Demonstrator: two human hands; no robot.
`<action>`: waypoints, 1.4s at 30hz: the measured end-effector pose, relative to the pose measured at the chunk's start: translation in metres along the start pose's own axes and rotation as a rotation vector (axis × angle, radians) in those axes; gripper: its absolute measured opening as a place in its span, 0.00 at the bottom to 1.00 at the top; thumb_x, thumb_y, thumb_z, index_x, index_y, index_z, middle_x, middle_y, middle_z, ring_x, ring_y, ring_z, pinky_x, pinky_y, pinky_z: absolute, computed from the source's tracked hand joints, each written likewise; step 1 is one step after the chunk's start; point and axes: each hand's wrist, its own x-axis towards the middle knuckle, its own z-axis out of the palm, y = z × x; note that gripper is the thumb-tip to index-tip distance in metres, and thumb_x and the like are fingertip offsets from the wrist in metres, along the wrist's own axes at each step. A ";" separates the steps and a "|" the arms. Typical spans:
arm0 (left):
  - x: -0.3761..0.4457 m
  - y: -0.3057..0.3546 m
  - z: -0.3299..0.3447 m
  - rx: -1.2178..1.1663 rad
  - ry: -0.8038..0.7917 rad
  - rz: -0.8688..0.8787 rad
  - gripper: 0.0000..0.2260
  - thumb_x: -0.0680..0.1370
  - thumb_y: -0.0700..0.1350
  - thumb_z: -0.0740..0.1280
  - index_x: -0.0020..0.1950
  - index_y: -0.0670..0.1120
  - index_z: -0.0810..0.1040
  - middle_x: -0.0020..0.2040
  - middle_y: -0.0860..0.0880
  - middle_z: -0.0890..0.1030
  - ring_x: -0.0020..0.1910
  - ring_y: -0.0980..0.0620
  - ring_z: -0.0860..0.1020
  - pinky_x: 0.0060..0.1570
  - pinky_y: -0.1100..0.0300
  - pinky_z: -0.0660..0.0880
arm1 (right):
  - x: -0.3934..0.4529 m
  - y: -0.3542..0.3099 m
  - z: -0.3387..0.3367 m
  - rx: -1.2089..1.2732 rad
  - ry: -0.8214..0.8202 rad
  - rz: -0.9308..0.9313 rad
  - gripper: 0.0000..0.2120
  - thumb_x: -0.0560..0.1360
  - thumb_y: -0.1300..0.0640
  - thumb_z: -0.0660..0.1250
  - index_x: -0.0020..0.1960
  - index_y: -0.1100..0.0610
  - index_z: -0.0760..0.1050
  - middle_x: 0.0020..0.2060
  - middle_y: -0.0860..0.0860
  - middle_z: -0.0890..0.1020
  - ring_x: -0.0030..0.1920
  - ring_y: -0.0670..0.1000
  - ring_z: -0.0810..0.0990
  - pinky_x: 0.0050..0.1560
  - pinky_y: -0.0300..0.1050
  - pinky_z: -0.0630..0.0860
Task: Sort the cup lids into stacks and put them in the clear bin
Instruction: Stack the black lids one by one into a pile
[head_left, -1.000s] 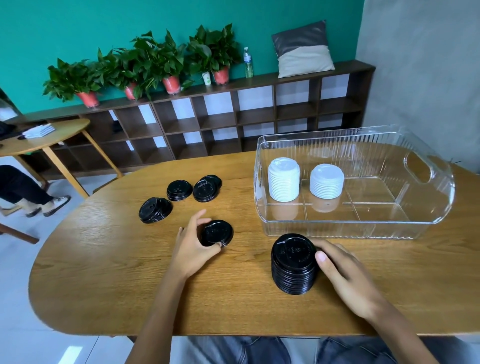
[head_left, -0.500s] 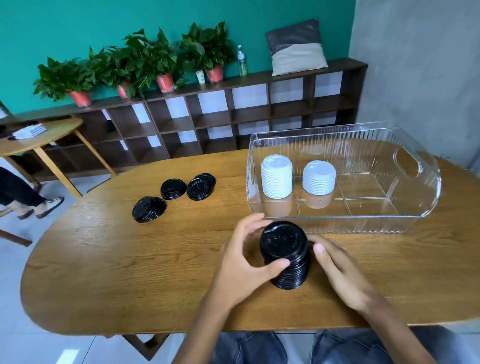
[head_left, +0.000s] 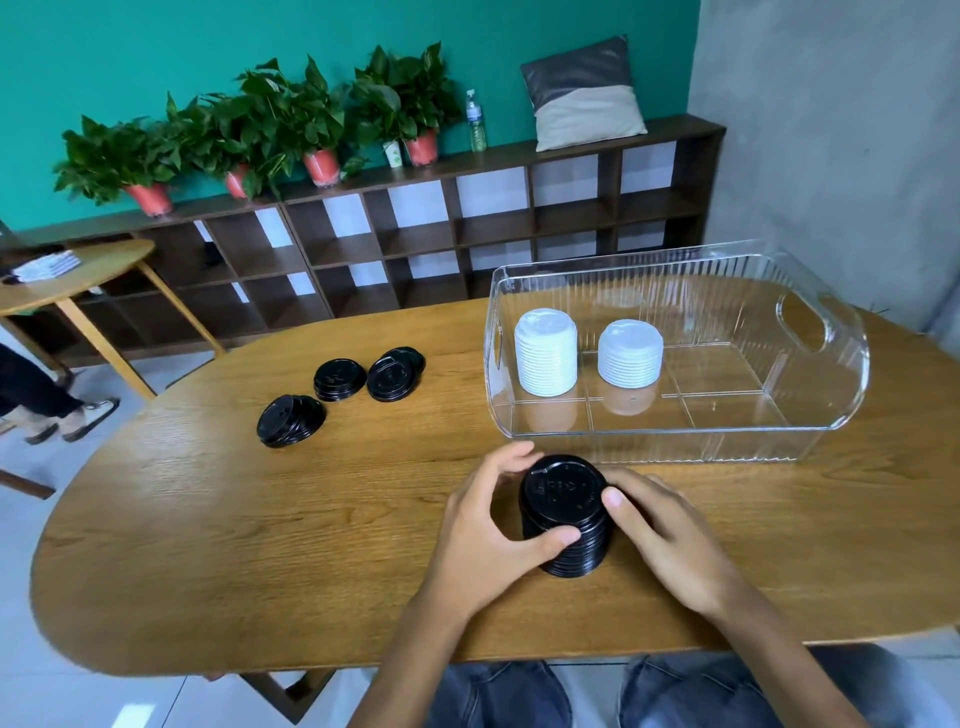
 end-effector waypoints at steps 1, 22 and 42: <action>-0.001 -0.001 0.001 -0.005 0.003 -0.017 0.35 0.68 0.63 0.79 0.71 0.64 0.70 0.65 0.62 0.81 0.66 0.56 0.79 0.67 0.58 0.73 | 0.000 -0.001 0.000 -0.001 -0.002 0.000 0.18 0.81 0.40 0.54 0.64 0.42 0.76 0.60 0.35 0.80 0.65 0.43 0.75 0.69 0.58 0.67; -0.023 0.008 0.012 0.268 -0.035 0.001 0.32 0.78 0.70 0.61 0.78 0.62 0.57 0.73 0.64 0.70 0.70 0.74 0.60 0.72 0.66 0.57 | -0.002 -0.002 0.002 -0.003 0.012 0.015 0.22 0.76 0.27 0.49 0.62 0.33 0.73 0.59 0.29 0.78 0.65 0.38 0.72 0.69 0.56 0.66; 0.138 -0.139 -0.081 0.533 0.372 -0.613 0.39 0.75 0.64 0.73 0.77 0.47 0.63 0.73 0.42 0.70 0.71 0.38 0.71 0.69 0.36 0.63 | -0.002 0.004 0.002 0.028 0.033 -0.018 0.24 0.79 0.31 0.46 0.65 0.35 0.72 0.60 0.32 0.79 0.66 0.41 0.74 0.69 0.56 0.66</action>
